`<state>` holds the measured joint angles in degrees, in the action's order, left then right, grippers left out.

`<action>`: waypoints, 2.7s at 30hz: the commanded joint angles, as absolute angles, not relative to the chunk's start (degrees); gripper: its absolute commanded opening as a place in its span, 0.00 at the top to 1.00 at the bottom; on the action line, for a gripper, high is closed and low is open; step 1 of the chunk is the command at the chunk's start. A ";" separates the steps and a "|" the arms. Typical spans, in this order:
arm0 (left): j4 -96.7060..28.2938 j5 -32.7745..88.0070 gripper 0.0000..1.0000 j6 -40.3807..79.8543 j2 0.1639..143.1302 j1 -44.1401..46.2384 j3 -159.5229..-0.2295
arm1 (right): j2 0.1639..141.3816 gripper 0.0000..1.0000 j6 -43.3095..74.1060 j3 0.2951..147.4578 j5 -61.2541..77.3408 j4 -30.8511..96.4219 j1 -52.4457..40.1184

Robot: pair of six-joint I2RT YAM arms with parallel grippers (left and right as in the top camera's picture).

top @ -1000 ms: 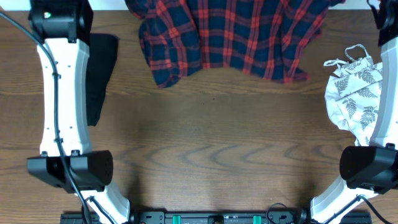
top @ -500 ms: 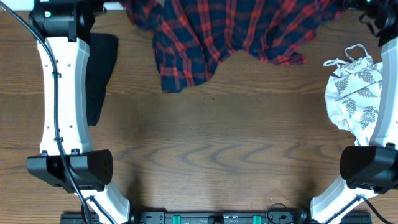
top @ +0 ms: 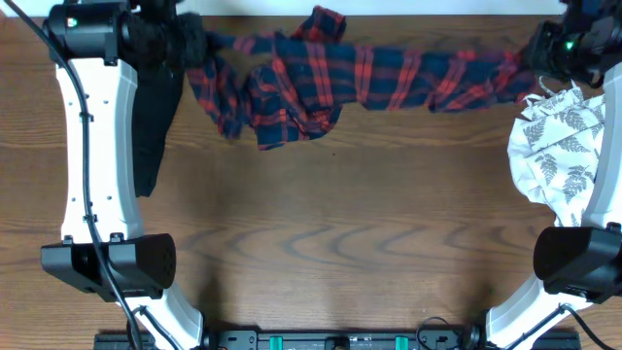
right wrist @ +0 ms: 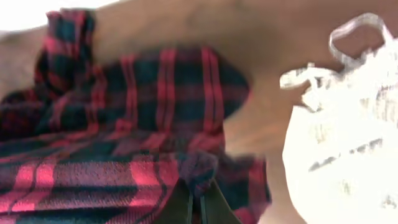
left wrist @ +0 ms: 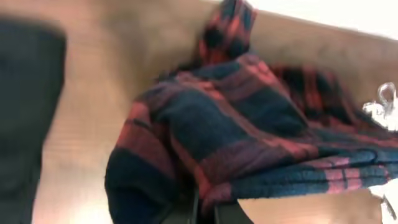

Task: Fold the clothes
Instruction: 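Lower the shirt back onto the table with both grippers, then pull the shirt toward the near edge with both grippers, spreading it flat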

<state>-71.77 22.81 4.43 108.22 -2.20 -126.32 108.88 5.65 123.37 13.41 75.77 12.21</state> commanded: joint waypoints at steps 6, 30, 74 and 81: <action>-83.83 17.56 0.94 4.95 106.63 -6.35 -127.94 | 109.60 0.99 5.08 123.59 1.96 86.72 16.21; -96.79 17.06 0.94 1.98 102.45 -0.40 -123.22 | 108.40 0.99 5.50 107.85 6.61 93.21 10.63; -72.07 17.56 0.94 17.02 72.12 5.98 -53.06 | 72.75 0.96 33.58 46.96 -3.25 61.60 10.59; -74.08 17.56 0.77 19.84 69.84 5.98 -53.06 | 72.75 0.85 33.39 46.96 -3.77 59.02 10.63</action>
<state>-73.67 17.87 17.30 70.48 5.85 -53.10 73.32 32.80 47.18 -1.34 60.10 10.85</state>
